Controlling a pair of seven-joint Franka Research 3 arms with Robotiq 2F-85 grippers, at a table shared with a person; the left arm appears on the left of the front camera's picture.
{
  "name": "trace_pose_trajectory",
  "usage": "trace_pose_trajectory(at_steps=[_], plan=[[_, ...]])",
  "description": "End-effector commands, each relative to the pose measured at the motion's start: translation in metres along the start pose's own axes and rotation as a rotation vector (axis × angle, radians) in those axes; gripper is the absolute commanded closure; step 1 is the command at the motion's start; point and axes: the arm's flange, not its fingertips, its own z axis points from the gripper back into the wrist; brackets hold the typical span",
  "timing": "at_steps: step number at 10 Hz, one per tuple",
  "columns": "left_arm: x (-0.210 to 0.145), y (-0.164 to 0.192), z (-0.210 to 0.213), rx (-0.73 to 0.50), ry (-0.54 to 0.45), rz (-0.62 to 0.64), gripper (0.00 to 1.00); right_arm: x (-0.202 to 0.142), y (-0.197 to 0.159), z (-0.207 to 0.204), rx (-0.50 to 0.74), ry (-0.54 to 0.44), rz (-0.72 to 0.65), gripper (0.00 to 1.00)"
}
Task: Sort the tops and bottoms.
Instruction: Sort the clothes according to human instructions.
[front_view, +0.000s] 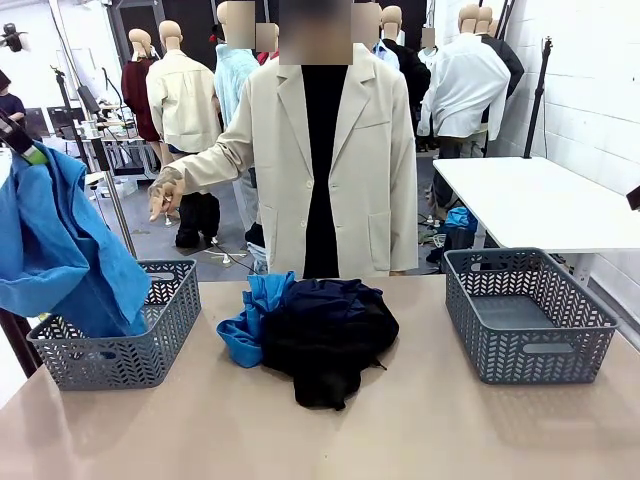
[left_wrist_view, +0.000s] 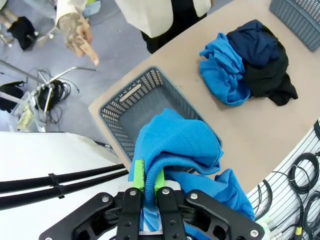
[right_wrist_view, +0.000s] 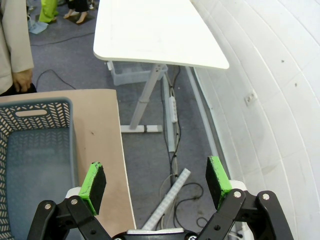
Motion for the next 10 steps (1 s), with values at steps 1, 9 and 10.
trace_pose_trajectory(at_steps=[1,9,10], plan=[[0.017,0.034,-0.045,-0.058,0.027,0.014,1.0,0.0,0.002,0.0,-0.002,0.003,0.019,0.0],[-0.002,0.068,-0.215,-0.28,0.144,0.129,1.0,0.0,0.002,0.0,-0.002,0.003,0.019,0.0],[-0.025,0.064,-0.222,-0.301,0.165,0.143,1.0,0.0,0.002,0.0,-0.002,0.003,0.019,0.0]])
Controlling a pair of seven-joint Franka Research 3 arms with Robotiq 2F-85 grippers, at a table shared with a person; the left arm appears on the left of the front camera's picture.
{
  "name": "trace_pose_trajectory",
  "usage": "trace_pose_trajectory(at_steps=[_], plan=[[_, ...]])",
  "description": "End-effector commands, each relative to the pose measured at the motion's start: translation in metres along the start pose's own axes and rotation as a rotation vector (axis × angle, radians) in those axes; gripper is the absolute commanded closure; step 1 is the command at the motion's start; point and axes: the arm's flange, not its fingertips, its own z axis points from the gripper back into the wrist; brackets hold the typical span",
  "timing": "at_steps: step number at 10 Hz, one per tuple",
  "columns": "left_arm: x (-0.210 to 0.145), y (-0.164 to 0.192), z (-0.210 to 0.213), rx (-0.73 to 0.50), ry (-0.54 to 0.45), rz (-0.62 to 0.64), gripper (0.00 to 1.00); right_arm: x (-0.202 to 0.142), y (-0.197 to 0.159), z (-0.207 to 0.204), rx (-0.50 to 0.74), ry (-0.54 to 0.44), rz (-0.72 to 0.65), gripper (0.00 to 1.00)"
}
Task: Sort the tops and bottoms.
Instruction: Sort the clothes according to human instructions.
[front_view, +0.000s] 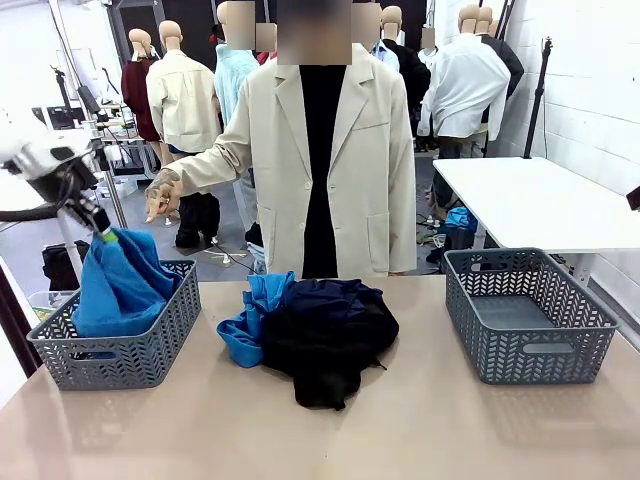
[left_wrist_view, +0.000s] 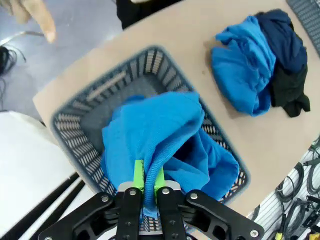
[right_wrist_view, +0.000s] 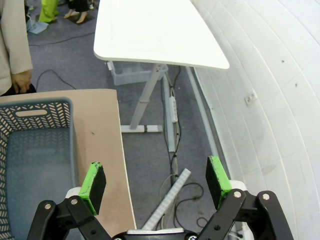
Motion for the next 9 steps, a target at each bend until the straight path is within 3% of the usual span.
trace_pose_trajectory(at_steps=[1,4,5,9], plan=[[-0.04,-0.005,-0.007,-0.055,0.009,0.029,1.0,0.0,0.002,0.0,-0.003,0.003,0.019,0.0],[-0.073,-0.021,-0.038,-0.133,0.111,0.026,1.0,0.0,0.002,0.0,-0.003,0.003,0.019,0.0],[-0.074,-0.023,-0.039,-0.129,0.114,0.009,0.9,0.0,0.002,0.0,-0.003,0.003,0.019,0.0],[-0.059,-0.03,0.004,-0.094,0.116,-0.026,0.16,0.0,0.002,0.0,-0.003,0.003,0.019,0.0]])
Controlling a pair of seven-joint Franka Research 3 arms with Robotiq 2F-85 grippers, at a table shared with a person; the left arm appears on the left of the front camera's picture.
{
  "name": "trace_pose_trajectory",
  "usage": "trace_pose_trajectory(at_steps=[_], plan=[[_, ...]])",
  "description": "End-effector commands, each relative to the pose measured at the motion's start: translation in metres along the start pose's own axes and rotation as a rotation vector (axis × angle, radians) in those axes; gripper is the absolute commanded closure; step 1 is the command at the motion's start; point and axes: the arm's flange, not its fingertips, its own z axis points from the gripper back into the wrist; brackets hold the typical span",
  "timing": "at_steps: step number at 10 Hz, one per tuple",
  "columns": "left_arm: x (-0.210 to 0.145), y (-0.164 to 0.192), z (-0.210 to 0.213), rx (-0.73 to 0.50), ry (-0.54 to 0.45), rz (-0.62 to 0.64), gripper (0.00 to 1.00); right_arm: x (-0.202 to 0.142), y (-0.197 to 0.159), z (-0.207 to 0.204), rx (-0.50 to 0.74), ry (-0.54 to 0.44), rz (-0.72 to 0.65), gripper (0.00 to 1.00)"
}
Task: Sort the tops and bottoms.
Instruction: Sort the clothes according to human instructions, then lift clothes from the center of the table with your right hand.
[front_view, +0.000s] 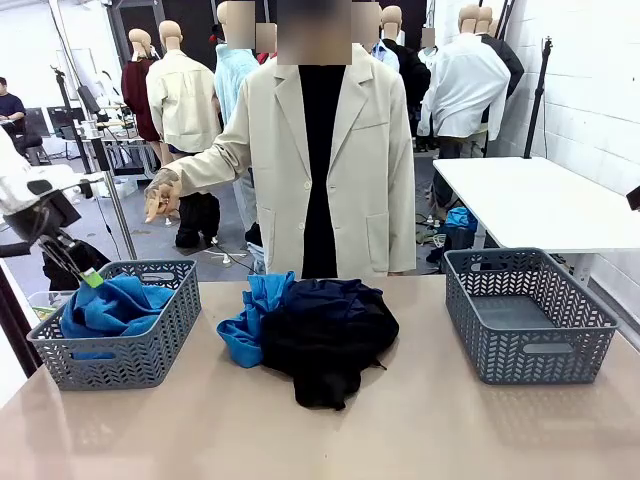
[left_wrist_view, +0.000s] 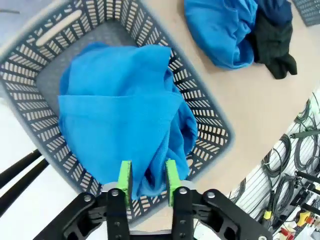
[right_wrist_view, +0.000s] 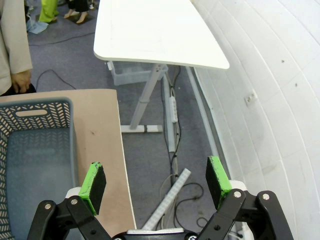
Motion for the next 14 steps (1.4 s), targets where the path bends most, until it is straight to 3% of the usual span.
trace_pose_trajectory(at_steps=[1,3,7,8,13,14], plan=[[0.002,-0.009,0.026,0.004,0.041,-0.038,0.0,0.0,0.002,0.0,-0.003,0.002,0.019,0.0],[-0.001,-0.027,0.049,0.049,0.052,-0.065,0.0,0.0,0.002,0.0,-0.003,0.002,0.019,0.0],[-0.012,-0.066,0.114,0.128,-0.078,-0.17,0.0,0.0,0.002,0.0,-0.003,0.002,0.019,0.0],[-0.005,-0.051,0.1,0.109,-0.038,-0.12,0.0,0.0,0.002,0.0,-0.003,0.002,0.019,0.0],[-0.006,-0.052,0.099,0.1,-0.039,-0.124,0.0,0.0,0.002,0.0,-0.003,0.002,0.019,0.0],[-0.017,-0.047,0.112,0.145,-0.041,-0.161,0.0,0.0,0.002,0.0,-0.003,0.002,0.019,0.0]])
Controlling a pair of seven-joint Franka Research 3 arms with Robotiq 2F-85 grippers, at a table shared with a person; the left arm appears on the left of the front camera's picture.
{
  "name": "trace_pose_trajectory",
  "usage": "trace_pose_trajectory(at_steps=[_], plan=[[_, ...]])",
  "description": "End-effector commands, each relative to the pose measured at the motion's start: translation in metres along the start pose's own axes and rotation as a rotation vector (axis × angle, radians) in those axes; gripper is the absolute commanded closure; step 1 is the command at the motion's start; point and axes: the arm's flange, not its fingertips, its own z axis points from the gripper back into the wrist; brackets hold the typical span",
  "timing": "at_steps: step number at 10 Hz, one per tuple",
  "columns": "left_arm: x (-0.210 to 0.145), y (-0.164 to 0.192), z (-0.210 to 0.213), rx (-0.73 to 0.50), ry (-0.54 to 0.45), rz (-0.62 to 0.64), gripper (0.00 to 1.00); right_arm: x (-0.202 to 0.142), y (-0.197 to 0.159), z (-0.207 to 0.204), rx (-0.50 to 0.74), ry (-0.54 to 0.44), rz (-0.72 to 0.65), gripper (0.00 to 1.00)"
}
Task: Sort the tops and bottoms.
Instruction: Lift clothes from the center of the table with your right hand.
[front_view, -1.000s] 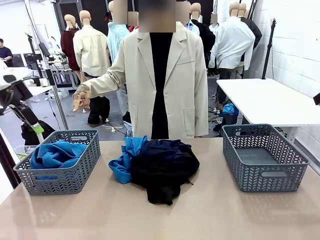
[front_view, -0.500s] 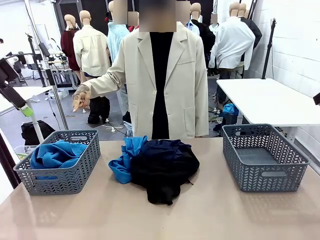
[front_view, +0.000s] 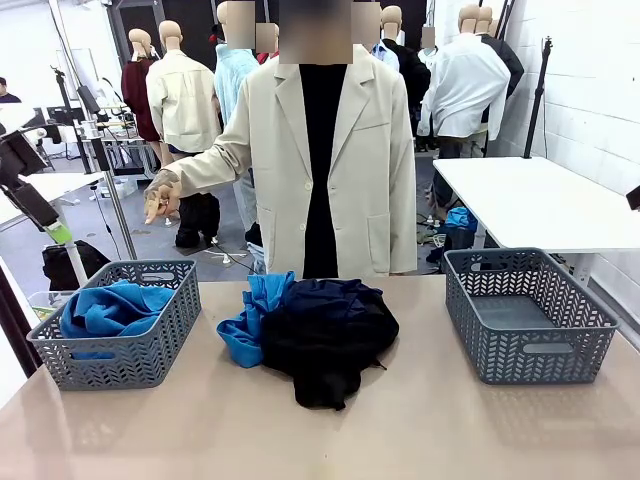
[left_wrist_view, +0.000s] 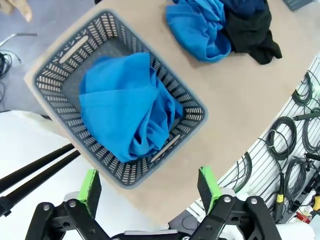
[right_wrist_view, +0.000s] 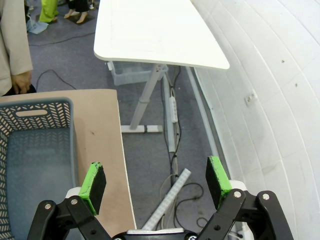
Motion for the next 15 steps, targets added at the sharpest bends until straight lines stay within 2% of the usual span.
trace_pose_trajectory(at_steps=[1,3,5,6,7,9,10,12,14,15], plan=[[-0.023,0.011,0.032,0.122,-0.017,0.01,0.0,0.0,0.002,0.0,-0.004,0.003,0.019,0.0],[-0.052,0.028,0.069,0.255,-0.059,0.064,0.0,0.0,0.0,0.0,0.0,0.0,0.0,0.0],[-0.093,0.05,0.089,0.308,-0.111,0.194,0.0,0.032,0.054,0.016,0.165,-0.056,0.14,0.0],[-0.109,0.054,0.094,0.294,-0.147,0.227,0.0,0.047,0.078,0.027,0.272,-0.078,0.187,0.0],[-0.083,0.044,0.096,0.269,-0.103,0.13,0.0,0.061,0.104,0.036,0.365,-0.091,0.224,0.0],[-0.083,0.044,0.096,0.269,-0.103,0.13,0.0,0.081,0.167,0.05,0.501,-0.123,0.325,0.0],[-0.083,0.044,0.096,0.269,-0.103,0.13,0.0,0.086,0.205,0.054,0.594,-0.109,0.407,0.0],[-0.083,0.044,0.096,0.269,-0.103,0.13,0.0,0.079,0.269,0.053,0.715,0.032,0.588,0.0],[-0.083,0.044,0.096,0.269,-0.103,0.13,0.0,0.053,0.321,0.054,0.871,0.125,0.729,0.0],[-0.083,0.044,0.096,0.269,-0.103,0.13,0.0,0.04,0.342,0.052,0.909,0.124,0.766,0.0]])
